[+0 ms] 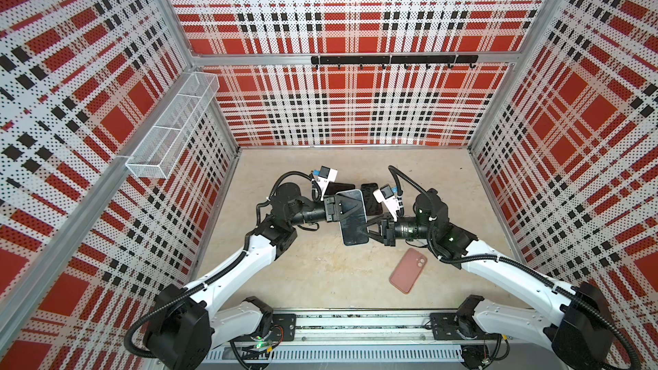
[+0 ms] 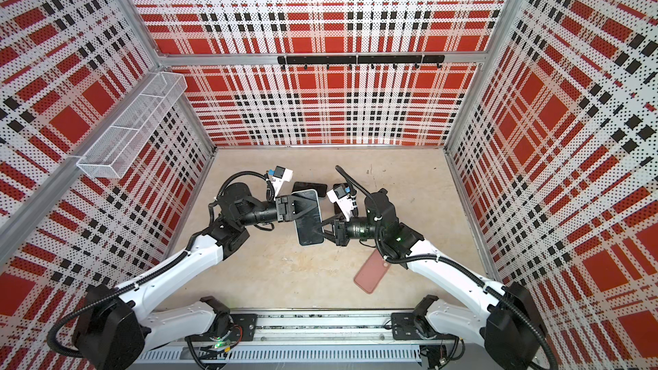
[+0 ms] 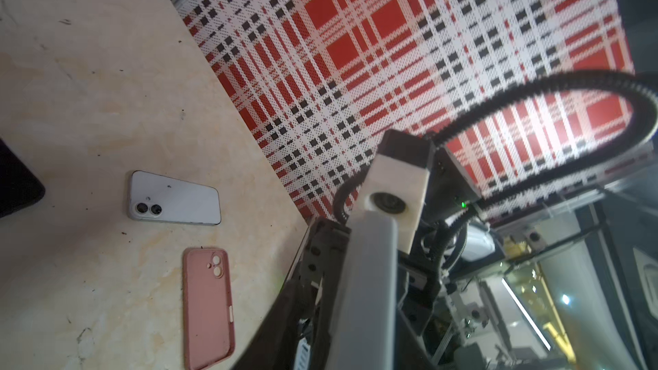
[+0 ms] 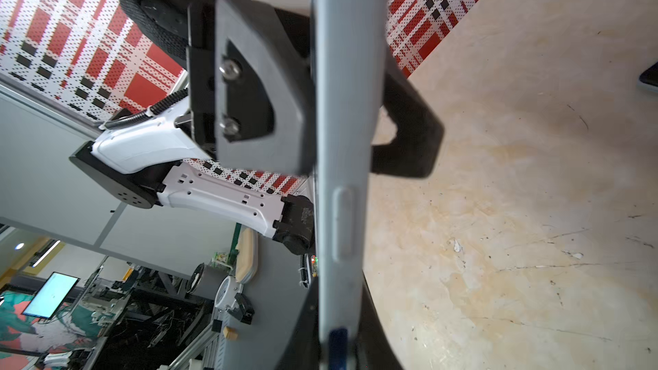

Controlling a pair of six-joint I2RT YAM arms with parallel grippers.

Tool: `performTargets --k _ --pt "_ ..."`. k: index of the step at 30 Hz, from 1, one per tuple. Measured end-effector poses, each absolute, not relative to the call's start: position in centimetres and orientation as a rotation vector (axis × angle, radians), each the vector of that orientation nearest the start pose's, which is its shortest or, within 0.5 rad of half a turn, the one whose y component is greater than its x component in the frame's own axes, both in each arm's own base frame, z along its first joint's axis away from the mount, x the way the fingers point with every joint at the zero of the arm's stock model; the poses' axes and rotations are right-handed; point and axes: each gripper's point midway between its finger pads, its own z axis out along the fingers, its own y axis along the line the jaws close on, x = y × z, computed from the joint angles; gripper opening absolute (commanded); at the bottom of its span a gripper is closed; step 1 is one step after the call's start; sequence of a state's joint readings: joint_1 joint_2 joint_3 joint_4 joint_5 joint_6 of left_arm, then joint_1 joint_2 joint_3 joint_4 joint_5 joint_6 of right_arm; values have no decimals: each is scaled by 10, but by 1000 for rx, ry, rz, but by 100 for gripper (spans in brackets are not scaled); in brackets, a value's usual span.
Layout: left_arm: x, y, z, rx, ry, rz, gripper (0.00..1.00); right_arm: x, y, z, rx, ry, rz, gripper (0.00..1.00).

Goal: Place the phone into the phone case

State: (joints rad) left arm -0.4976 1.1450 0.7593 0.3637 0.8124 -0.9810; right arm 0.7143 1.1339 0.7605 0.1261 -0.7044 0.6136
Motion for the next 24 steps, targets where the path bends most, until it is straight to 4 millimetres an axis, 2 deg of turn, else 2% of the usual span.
performTargets --k 3,6,8,12,16,19,24 --pt "262 -257 317 185 1867 -1636 66 205 318 261 -602 1981 1499 2" --pt "268 -230 319 80 1850 -1528 75 213 319 249 -533 2017 1474 2" --pt "267 -209 324 19 1828 -1433 79 222 320 234 -467 2071 1446 2" --pt "256 -166 333 -84 1779 -1220 84 241 329 185 -348 2226 1379 3" --pt "246 -133 327 -170 1778 -1036 87 253 341 131 -255 2398 1313 4" --pt "241 -118 316 -207 1804 -943 87 266 352 109 -200 2468 1286 5" --pt "239 -107 292 -244 1889 -849 88 291 377 99 -159 2493 1301 6"
